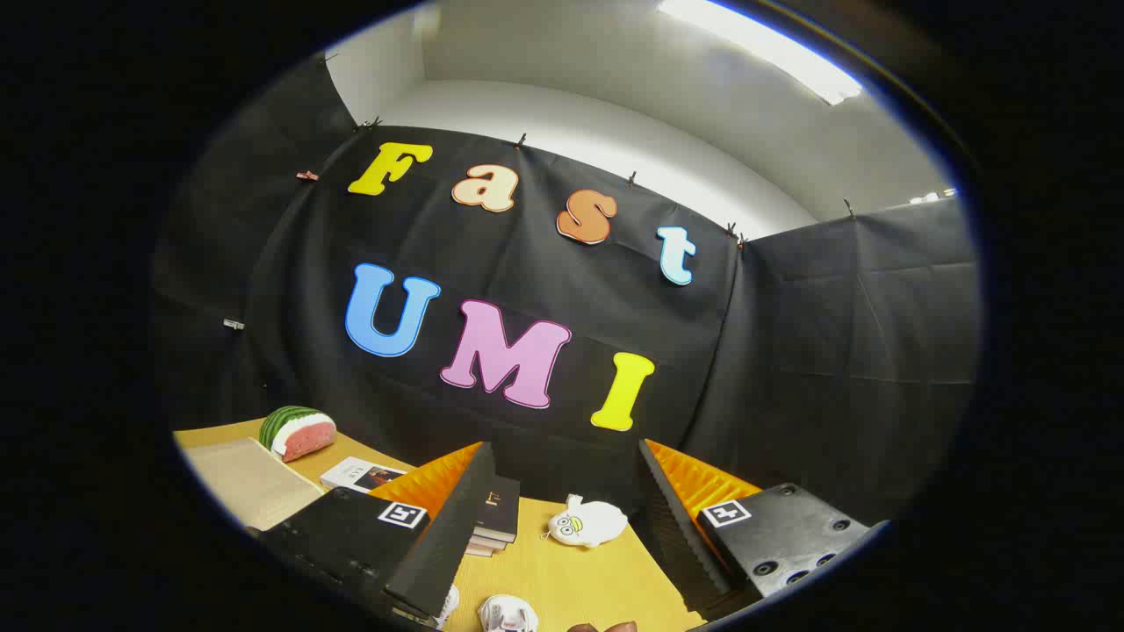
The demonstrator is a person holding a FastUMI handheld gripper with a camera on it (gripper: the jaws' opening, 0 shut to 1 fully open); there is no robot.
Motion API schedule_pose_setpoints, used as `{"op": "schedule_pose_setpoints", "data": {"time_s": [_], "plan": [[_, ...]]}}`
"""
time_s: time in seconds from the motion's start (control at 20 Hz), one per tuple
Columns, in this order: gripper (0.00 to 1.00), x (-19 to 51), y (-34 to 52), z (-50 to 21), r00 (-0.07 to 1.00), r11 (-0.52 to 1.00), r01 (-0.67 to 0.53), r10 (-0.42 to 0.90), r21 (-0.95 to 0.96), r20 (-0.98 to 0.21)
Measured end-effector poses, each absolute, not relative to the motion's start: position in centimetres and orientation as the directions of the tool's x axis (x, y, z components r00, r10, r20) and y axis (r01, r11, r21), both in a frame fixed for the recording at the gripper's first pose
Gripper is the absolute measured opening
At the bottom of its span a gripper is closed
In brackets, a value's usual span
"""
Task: Open the storage box then place both shoes into the box .Put the left shoe in first, then the right shoe, with the right side of both shoes facing outward in a uniform manner.
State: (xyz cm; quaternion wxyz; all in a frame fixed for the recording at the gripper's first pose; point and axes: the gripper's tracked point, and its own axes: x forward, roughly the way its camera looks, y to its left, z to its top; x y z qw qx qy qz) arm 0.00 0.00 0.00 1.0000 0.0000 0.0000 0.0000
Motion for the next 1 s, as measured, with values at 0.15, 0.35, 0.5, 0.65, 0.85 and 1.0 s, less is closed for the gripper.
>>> {"op": "schedule_pose_setpoints", "data": {"time_s": [0.15, 0.35, 0.5, 0.65, 0.85, 1.0], "plan": [[0.97, 0.0, 0.5, -0.1, 1.0, 1.0, -0.001, 0.001, -0.003, -0.003], [0.97, 0.1, 1.1, -0.1, 1.0, 1.0, -0.005, 0.005, 0.0, -0.006], [0.97, 0.1, 1.5, 0.1, 1.0, 1.0, -0.013, 0.013, 0.011, -0.005], [0.97, 0.2, 1.9, 0.1, 1.0, 1.0, -0.016, 0.016, 0.007, -0.005], [0.97, 0.3, 2.1, 0.0, 1.0, 1.0, -0.024, 0.024, 0.012, -0.008], [0.97, 0.5, 3.9, -0.6, 0.995, 0.994, -0.098, 0.099, 0.058, -0.031]]}}
